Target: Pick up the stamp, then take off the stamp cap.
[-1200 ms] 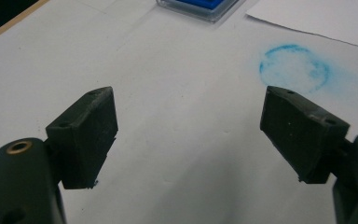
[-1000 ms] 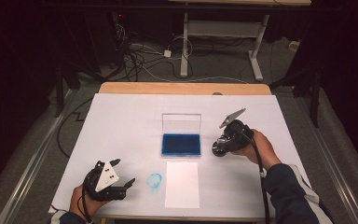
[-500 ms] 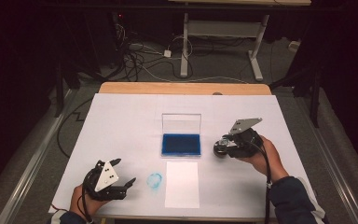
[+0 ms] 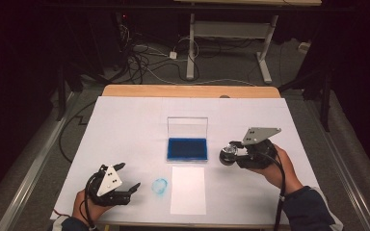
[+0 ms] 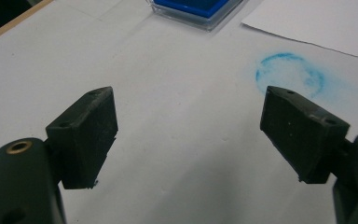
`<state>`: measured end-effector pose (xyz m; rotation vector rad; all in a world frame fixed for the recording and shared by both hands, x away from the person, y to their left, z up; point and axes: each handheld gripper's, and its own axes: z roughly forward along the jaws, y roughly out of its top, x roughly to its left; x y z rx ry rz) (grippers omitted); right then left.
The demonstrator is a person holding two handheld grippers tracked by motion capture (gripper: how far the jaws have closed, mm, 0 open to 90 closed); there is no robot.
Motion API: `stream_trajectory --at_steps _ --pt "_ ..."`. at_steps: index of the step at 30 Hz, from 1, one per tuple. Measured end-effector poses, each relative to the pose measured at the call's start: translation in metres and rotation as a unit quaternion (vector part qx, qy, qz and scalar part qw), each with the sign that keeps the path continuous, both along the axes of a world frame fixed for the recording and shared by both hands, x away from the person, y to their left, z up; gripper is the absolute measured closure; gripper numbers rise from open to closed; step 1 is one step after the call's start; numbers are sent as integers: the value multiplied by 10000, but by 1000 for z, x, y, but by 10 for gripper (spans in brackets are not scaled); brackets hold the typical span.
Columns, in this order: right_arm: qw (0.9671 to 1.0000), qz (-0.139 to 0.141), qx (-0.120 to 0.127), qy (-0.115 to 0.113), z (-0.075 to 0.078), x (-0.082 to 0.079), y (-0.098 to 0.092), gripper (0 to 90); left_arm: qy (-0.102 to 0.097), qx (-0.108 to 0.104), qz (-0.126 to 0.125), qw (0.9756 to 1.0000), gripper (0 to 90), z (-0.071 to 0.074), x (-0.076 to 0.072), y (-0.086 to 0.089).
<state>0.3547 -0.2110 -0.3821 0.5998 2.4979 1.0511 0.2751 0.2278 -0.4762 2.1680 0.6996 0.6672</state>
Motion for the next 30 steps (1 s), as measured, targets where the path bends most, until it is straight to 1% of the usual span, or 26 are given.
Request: stream_trajectory --at_steps 1,3,9,10,11,13,14,15,17,18,24,26,28,30 --pt "10000 -8 63 -14 0 -1 -1 566 5 -4 6 10000 178 0 0 0" --pt "10000 27 94 -11 1 -2 -1 566 14 -11 3 10000 178 0 1 1" --pt "9998 23 156 -87 2 -6 -2 567 26 3 -4 10000 178 0 1 0" --pt "9998 81 172 -95 3 -8 -2 566 26 12 -10 10000 178 0 1 0" --pt "9997 43 208 -120 4 -9 -2 566 26 23 -15 10000 178 0 1 0" --pt "9996 69 215 -139 4 -10 -3 566 32 24 -31 10000 178 0 0 -1" --pt "9996 70 237 -108 5 -11 -2 567 31 23 -33 10000 178 0 1 -1" --pt "9996 73 247 -153 5 -13 -2 566 36 19 -36 10000 178 0 1 -1" --pt "9995 126 233 -154 6 -15 -2 566 40 13 -41 10000 178 -1 1 0" --pt "9996 79 246 -148 6 -16 -1 566 45 5 -34 10000 179 -1 1 0" --pt "9995 147 239 -121 5 -18 0 566 66 4 -44 10000 178 -1 0 0" --pt "9994 126 277 -142 6 -19 1 566 50 37 -61 10000 178 -1 -1 -1" --pt "9991 182 344 -158 8 -20 3 566 65 29 -63 10000 178 -1 0 -1" --pt "9990 229 337 -165 8 -21 4 566 64 36 -71 9999 178 -1 1 -1"
